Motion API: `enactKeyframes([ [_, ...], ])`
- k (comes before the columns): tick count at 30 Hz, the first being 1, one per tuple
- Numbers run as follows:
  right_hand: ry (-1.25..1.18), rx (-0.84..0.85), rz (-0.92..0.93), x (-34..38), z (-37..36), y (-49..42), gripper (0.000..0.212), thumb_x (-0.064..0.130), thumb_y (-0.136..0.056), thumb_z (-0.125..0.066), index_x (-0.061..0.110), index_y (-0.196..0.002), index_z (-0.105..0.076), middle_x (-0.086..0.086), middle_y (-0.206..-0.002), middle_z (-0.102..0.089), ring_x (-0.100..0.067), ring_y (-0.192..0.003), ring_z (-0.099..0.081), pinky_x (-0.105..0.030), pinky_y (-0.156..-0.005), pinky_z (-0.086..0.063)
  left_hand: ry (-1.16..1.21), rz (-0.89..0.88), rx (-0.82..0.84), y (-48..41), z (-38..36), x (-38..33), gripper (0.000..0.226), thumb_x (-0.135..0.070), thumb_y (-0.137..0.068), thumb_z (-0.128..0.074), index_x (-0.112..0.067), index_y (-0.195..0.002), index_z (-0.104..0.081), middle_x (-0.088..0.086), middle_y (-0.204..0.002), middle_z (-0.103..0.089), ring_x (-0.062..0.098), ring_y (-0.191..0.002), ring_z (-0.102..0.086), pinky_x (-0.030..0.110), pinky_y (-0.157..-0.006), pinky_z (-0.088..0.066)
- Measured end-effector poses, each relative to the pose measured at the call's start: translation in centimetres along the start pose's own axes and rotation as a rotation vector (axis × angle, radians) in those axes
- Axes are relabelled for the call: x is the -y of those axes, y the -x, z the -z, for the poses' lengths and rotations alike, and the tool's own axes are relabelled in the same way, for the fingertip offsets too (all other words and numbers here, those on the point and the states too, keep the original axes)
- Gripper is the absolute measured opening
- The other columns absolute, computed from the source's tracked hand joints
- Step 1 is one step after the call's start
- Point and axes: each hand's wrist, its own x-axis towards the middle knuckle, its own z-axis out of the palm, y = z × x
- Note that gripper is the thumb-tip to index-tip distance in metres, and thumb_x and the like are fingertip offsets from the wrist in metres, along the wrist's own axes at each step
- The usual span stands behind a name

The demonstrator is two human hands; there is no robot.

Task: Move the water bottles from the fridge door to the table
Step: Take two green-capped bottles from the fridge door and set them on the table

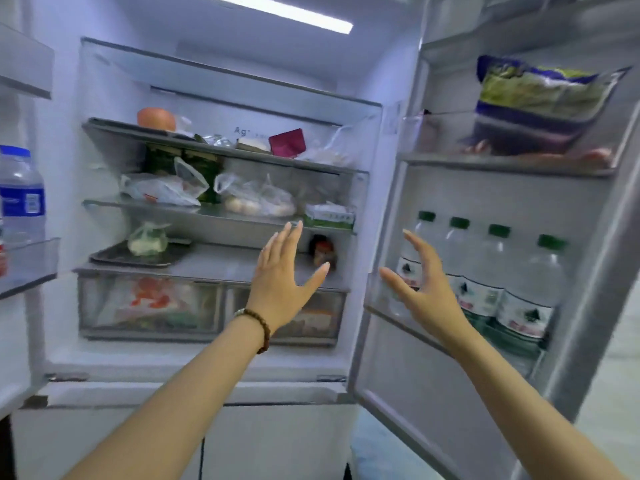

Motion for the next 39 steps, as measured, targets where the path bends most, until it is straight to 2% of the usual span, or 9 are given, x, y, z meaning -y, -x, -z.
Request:
enactKeyframes([
  [4, 0.171, -0.17, 0.028, -1.3, 7.1, 0.4, 0.07, 0.048, -0.079, -0.059, 0.03, -0.141, -0.033, 0.014, -0.148, -0.032, 0.001, -0.133, -0.031, -0.003, -0.101, -0.019, 0.218, -0.155, 0.096, -3.4, -6.1, -6.4, 0.077, -0.053, -0.086, -0.049, -0.027, -0.148, -0.012, -0.007, -0.157, -0.011, 0.008, -0.142, -0.008, 0.028, -0.115, -0.01],
  [8, 0.28, -0.317, -0.01, -2.7, 11.9, 0.4, 0.063, 0.038, -0.082, -0.065, 0.032, -0.137, -0.035, 0.014, -0.145, -0.035, 0.003, -0.131, -0.031, 0.005, -0.098, -0.018, 0.372, -0.29, 0.2, -6.0, -10.7, -11.5, 0.075, -0.056, -0.085, -0.048, -0.029, -0.147, -0.015, -0.009, -0.155, -0.016, 0.007, -0.14, -0.015, 0.03, -0.11, -0.021],
  [11, 0.296, -0.402, -0.107, -3.8, 14.4, 0.2, 0.067, 0.042, -0.08, -0.065, 0.031, -0.139, -0.035, 0.014, -0.145, -0.034, 0.004, -0.13, -0.03, 0.0, -0.099, -0.02, 0.448, -0.389, 0.282, -8.1, -13.2, -14.5, 0.072, -0.055, -0.086, -0.047, -0.025, -0.145, -0.02, -0.006, -0.152, -0.023, 0.01, -0.137, -0.022, 0.026, -0.103, -0.023],
  [15, 0.267, -0.449, -0.253, -5.1, 16.0, -0.5, 0.074, 0.043, -0.079, -0.067, 0.028, -0.143, -0.032, 0.007, -0.15, -0.034, -0.007, -0.135, -0.032, -0.022, -0.107, -0.027, 0.419, -0.514, 0.347, -10.9, -16.2, -17.2, 0.071, -0.062, -0.087, -0.038, -0.026, -0.145, -0.021, -0.001, -0.151, -0.028, 0.016, -0.139, -0.022, 0.039, -0.115, -0.019],
  [24, 0.437, -0.441, -0.438, -7.1, 14.4, -3.4, 0.083, 0.041, -0.084, -0.064, 0.015, -0.149, -0.017, -0.001, -0.154, -0.025, -0.015, -0.14, -0.027, -0.021, -0.102, -0.022, 0.285, -0.596, 0.351, -13.4, -19.6, -18.3, 0.052, -0.054, -0.091, -0.037, -0.023, -0.133, -0.039, 0.003, -0.139, -0.044, 0.02, -0.137, -0.026, 0.034, -0.116, -0.001],
  [28, 0.324, -0.533, -0.415, -7.7, 13.9, -3.2, 0.058, 0.033, -0.085, -0.066, 0.018, -0.135, -0.039, 0.004, -0.13, -0.049, -0.011, -0.121, -0.046, -0.02, -0.095, -0.033, 0.537, -0.625, 0.321, -13.2, -19.5, -17.4, 0.044, -0.045, -0.087, -0.054, -0.017, -0.118, -0.044, 0.003, -0.123, -0.053, 0.022, -0.124, -0.042, 0.036, -0.113, -0.024],
  [31, 0.253, -0.534, -0.415, -8.5, 13.7, -2.5, 0.038, 0.03, -0.086, -0.065, 0.021, -0.121, -0.05, 0.009, -0.114, -0.057, -0.007, -0.107, -0.052, -0.021, -0.09, -0.039, 0.773, -0.566, 0.468, -12.4, -19.6, -16.6, 0.047, -0.039, -0.085, -0.059, -0.016, -0.12, -0.037, 0.001, -0.117, -0.056, 0.015, -0.113, -0.053, 0.032, -0.099, -0.042],
  [34, 0.207, -0.586, -0.41, -9.2, 13.6, -2.2, 0.031, 0.035, -0.089, -0.059, 0.017, -0.114, -0.055, 0.007, -0.102, -0.061, -0.006, -0.096, -0.055, -0.012, -0.075, -0.04, 0.969, -0.43, 0.64, -11.6, -19.8, -16.4, 0.04, -0.037, -0.088, -0.055, -0.019, -0.121, -0.043, -0.006, -0.117, -0.057, 0.008, -0.113, -0.053, 0.025, -0.1, -0.041],
  [39, 0.137, -0.703, -0.261, -9.0, 12.7, -2.4, 0.013, 0.031, -0.09, -0.06, 0.02, -0.089, -0.065, 0.022, -0.059, -0.055, 0.007, -0.058, -0.048, -0.006, -0.057, -0.036, 1.159, -0.307, 0.606, -10.7, -19.8, -17.0, 0.032, -0.04, -0.085, -0.055, -0.017, -0.107, -0.059, -0.006, -0.105, -0.065, 0.004, -0.103, -0.059, 0.019, -0.094, -0.044],
])
